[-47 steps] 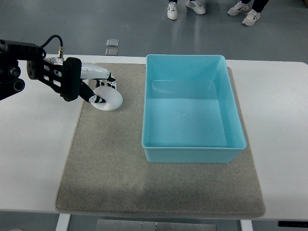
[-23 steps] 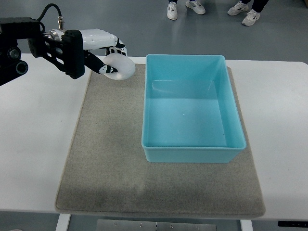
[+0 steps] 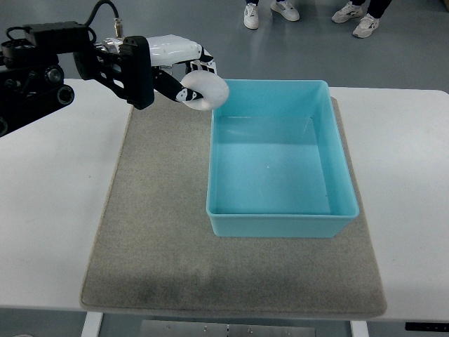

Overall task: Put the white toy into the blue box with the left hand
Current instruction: 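Lift the rabbit toy with the left hand toward the blue box, then lower the toy into the blue box and open the left hand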

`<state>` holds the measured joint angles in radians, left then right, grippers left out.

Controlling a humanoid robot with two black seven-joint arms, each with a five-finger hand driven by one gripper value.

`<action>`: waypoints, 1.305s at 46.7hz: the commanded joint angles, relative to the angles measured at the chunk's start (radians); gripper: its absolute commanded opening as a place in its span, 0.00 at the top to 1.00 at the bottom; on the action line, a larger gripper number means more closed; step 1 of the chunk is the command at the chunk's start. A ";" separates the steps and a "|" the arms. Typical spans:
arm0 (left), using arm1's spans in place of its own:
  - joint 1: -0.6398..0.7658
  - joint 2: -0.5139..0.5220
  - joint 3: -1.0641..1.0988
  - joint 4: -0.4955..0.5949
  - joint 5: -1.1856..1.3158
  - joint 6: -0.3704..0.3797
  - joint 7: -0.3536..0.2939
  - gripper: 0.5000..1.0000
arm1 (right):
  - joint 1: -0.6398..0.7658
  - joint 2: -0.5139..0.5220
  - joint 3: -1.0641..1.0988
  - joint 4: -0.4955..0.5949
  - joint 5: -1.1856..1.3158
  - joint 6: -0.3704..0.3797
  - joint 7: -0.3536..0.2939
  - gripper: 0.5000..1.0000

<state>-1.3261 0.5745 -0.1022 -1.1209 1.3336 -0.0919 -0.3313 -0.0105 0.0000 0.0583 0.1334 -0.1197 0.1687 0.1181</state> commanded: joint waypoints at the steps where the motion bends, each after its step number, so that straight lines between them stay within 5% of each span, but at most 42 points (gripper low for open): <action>1: 0.005 -0.018 -0.001 0.001 -0.001 0.000 0.000 0.98 | 0.000 0.000 0.000 0.000 0.000 0.000 0.000 0.13; 19: 0.031 -0.122 -0.021 0.026 -0.001 0.020 0.001 0.90 | 0.000 0.000 0.000 0.000 0.000 0.000 0.000 0.13; 29: 0.054 -0.160 -0.024 0.026 -0.001 0.021 0.000 0.50 | 0.000 0.000 0.000 0.000 0.000 0.000 0.000 0.13; 35: 0.065 -0.176 -0.030 0.026 -0.007 0.021 0.000 0.42 | 0.000 0.000 0.000 0.000 0.000 0.000 0.000 0.13; 38: 0.067 -0.176 -0.036 0.026 -0.008 0.021 0.001 0.27 | 0.000 0.000 0.000 0.000 0.000 0.000 0.000 0.13; 47: 0.071 -0.176 -0.040 0.026 -0.013 0.021 0.001 0.23 | 0.000 0.000 0.000 0.000 0.000 0.000 0.000 0.13; 53: 0.074 -0.176 -0.040 0.027 -0.013 0.021 0.001 0.10 | 0.000 0.000 0.000 0.000 0.000 0.000 0.000 0.13; 61: 0.079 -0.174 -0.044 0.049 -0.014 0.021 0.001 0.09 | 0.000 0.000 0.000 0.000 0.000 0.000 0.000 0.13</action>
<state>-1.2498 0.4000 -0.1428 -1.0860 1.3203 -0.0705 -0.3298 -0.0107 0.0000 0.0583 0.1335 -0.1196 0.1687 0.1181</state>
